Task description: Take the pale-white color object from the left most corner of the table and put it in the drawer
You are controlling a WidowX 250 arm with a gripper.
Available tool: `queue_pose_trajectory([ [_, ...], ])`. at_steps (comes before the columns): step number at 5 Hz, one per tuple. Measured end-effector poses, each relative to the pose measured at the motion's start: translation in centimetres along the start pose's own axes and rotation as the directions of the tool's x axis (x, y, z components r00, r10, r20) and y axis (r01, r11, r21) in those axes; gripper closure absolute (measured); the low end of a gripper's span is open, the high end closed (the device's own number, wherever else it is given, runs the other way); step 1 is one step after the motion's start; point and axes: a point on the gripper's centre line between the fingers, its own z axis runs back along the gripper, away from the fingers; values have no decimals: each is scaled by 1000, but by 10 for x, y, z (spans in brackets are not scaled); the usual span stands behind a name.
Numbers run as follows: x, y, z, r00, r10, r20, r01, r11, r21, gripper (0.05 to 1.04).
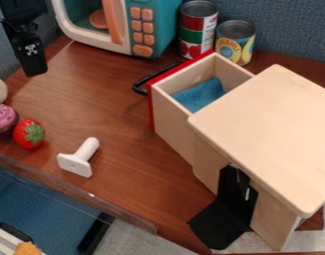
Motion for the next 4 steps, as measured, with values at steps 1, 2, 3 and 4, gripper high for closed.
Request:
queue_pose_trajectory([
  [1,1,-1,-8,1000,8,-5,-9,1000,-23,83],
  [2,-9,13,-9,992,117,37,-118,993,25,83],
  [3,-20,26,-13,967,236,91,-243,967,71,83],
  [4,-31,43,-22,937,331,107,-343,932,117,83],
])
